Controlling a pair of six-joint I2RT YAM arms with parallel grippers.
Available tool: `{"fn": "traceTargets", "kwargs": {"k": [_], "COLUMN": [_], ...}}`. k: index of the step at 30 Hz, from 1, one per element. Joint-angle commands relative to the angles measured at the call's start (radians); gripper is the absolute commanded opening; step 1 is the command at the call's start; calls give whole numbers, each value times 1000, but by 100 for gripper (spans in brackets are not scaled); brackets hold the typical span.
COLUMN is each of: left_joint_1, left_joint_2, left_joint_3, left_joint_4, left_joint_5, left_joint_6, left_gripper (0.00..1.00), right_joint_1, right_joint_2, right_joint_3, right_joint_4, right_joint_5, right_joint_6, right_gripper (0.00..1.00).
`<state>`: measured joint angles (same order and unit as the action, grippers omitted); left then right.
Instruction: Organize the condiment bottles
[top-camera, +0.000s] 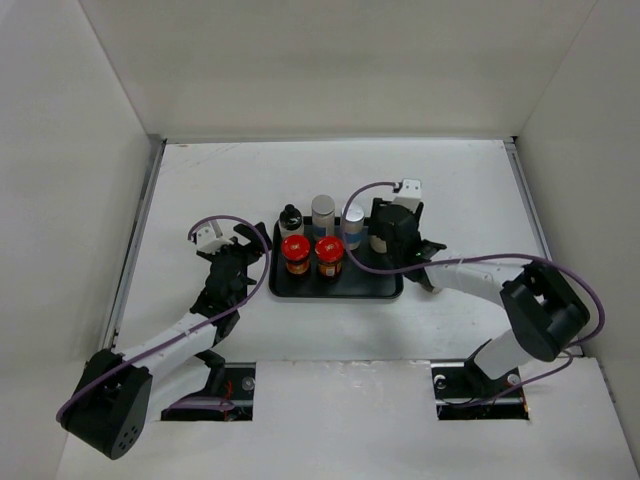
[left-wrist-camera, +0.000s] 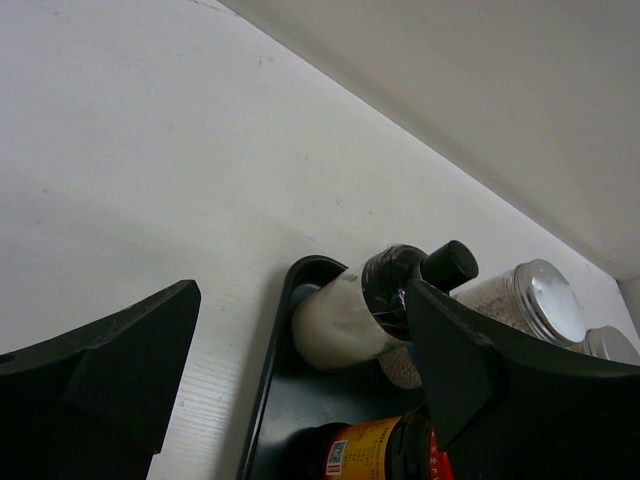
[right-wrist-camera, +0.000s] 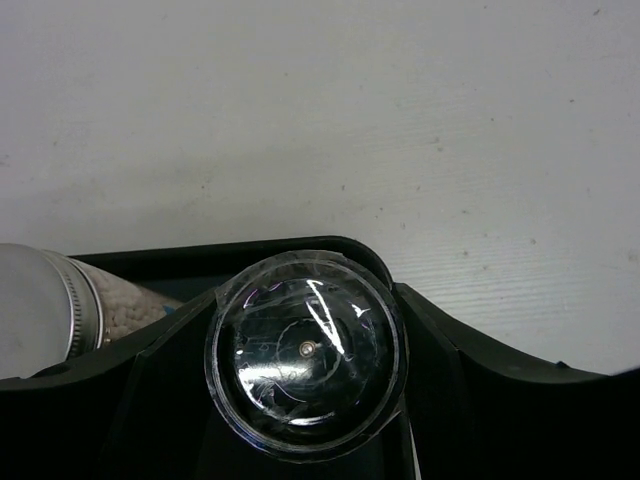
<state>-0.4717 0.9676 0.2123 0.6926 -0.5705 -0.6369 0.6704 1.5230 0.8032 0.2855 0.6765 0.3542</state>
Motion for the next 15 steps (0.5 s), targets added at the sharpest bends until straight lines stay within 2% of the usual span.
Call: {"fn": "traceTargets", "kwargs": {"k": [1, 3, 7, 13, 15], "left_joint_1": [-5, -6, 0, 6, -3], "left_joint_2": [3, 2, 14, -12, -32], "left_joint_3": [-2, -1, 1, -7, -8], "left_joint_4": [51, 51, 56, 50, 47], "left_joint_5": [9, 9, 9, 9, 8], "left_joint_6": [-10, -10, -12, -12, -10], "left_gripper": [83, 83, 84, 83, 83], "right_joint_1": [24, 31, 37, 37, 37], "right_joint_2": [2, -24, -113, -323, -407], "right_joint_3": [37, 33, 30, -54, -105], "right_joint_4": [72, 58, -12, -109, -185], "right_joint_5": [3, 17, 61, 127, 185], "right_joint_6": [6, 8, 6, 22, 46], "right_gripper": [77, 88, 94, 95, 89]}}
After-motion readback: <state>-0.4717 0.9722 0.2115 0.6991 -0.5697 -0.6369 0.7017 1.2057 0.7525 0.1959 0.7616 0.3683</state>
